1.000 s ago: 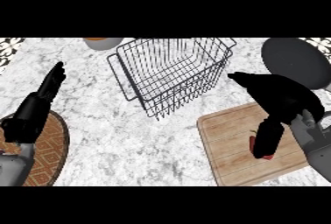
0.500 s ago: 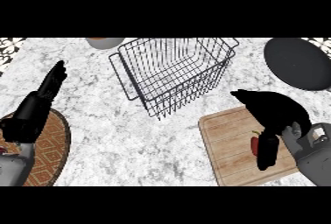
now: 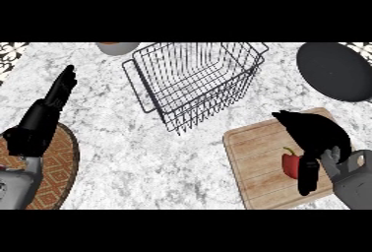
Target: Pick the bell pepper from the cutting board and place it in the basket
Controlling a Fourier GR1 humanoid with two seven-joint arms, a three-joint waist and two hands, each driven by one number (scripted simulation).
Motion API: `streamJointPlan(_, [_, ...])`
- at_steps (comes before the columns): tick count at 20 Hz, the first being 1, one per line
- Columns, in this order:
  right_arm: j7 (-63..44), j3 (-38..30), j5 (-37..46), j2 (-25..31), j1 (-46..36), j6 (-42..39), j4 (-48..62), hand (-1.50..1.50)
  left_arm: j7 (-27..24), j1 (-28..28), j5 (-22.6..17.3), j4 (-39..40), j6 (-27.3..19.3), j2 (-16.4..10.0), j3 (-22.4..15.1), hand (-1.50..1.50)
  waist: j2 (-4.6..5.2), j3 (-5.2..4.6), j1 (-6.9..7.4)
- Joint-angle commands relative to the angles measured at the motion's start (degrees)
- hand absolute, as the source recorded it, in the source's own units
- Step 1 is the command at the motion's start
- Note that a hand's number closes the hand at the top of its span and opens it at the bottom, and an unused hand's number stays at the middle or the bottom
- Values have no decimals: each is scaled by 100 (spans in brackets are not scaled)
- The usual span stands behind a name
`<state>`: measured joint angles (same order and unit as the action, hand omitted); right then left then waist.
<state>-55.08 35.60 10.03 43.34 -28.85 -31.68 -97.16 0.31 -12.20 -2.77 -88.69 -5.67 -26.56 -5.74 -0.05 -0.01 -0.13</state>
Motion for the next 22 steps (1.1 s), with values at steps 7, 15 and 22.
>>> streamJointPlan(7, [295,-374,1214,-463,647,-217,-48,-150,-35,-27,391,130,146,385,144,0,5,0,3])
streamJointPlan(15, [591,-703,2027,-1042,1082,-232,106,-150,168,298,407,-518,421,434,460,0,-4,1,26])
streamJointPlan(22, [1106,-968,2601,-1275,1470,-301,261,-150,386,-83,637,-192,603,635,573,0,1,1,6])
